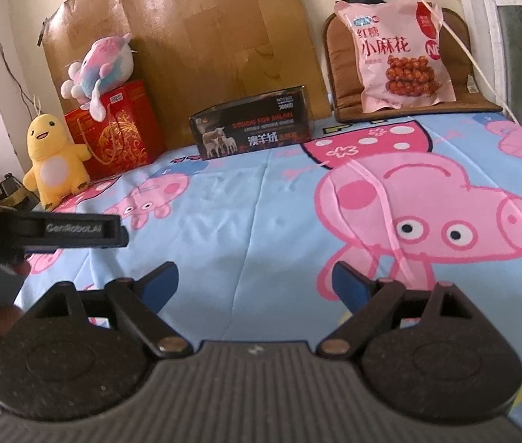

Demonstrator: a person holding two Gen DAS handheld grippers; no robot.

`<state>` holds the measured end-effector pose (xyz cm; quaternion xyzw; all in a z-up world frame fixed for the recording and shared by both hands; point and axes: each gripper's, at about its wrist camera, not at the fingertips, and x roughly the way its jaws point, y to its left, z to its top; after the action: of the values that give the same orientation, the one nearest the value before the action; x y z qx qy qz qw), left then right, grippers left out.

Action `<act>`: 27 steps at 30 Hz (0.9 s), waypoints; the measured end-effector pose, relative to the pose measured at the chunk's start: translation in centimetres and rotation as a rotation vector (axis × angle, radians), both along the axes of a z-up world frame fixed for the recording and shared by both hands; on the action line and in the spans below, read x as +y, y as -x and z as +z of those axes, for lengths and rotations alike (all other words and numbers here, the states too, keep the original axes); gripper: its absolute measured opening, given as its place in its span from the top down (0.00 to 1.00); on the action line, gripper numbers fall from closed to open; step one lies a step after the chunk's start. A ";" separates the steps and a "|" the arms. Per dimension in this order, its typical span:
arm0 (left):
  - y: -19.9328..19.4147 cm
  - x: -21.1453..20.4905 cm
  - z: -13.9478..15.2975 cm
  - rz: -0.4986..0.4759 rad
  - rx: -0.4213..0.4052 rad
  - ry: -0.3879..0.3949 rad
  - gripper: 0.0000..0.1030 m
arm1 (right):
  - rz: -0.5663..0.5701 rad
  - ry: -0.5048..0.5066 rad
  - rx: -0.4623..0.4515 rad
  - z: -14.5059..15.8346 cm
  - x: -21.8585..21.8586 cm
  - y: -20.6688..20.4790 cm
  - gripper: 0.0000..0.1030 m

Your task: Organize snacks

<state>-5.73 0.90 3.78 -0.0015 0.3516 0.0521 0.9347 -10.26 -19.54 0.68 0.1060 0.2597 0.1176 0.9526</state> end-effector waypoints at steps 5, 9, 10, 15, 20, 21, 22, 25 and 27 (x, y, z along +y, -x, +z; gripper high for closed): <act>0.3 0.3 0.0 -0.017 -0.002 0.020 0.00 | -0.011 0.006 -0.011 0.3 0.1 0.1 0.11; 0.7 0.3 0.2 -0.041 -0.012 0.032 0.00 | 0.001 0.018 -0.002 0.2 0.7 0.1 0.11; 0.8 0.3 0.3 -0.046 -0.017 0.032 0.00 | 0.003 0.020 -0.003 0.3 0.8 0.1 0.11; 1.3 0.0 0.7 -0.068 -0.041 0.028 0.00 | 0.004 0.028 -0.025 0.7 1.0 0.4 0.11; 1.8 -0.2 1.0 -0.081 -0.056 0.030 0.00 | 0.000 0.031 -0.030 0.8 1.1 0.5 0.11; 1.8 -0.2 1.0 -0.080 -0.057 0.029 0.00 | 0.000 0.033 -0.032 0.9 1.1 0.5 0.11; 1.8 -0.1 1.1 -0.079 -0.057 0.029 0.00 | -0.001 0.033 -0.035 0.9 1.2 0.6 0.11; 1.8 -0.1 1.1 -0.080 -0.058 0.028 0.00 | -0.002 0.035 -0.041 1.0 1.2 0.7 0.11; 1.8 -0.1 1.1 -0.080 -0.058 0.024 0.00 | -0.002 0.037 -0.039 1.0 1.2 0.7 0.11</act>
<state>-7.53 0.83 4.85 -0.0002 0.3247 0.0104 0.9458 -11.00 -18.32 1.69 0.0866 0.2430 0.1139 0.9594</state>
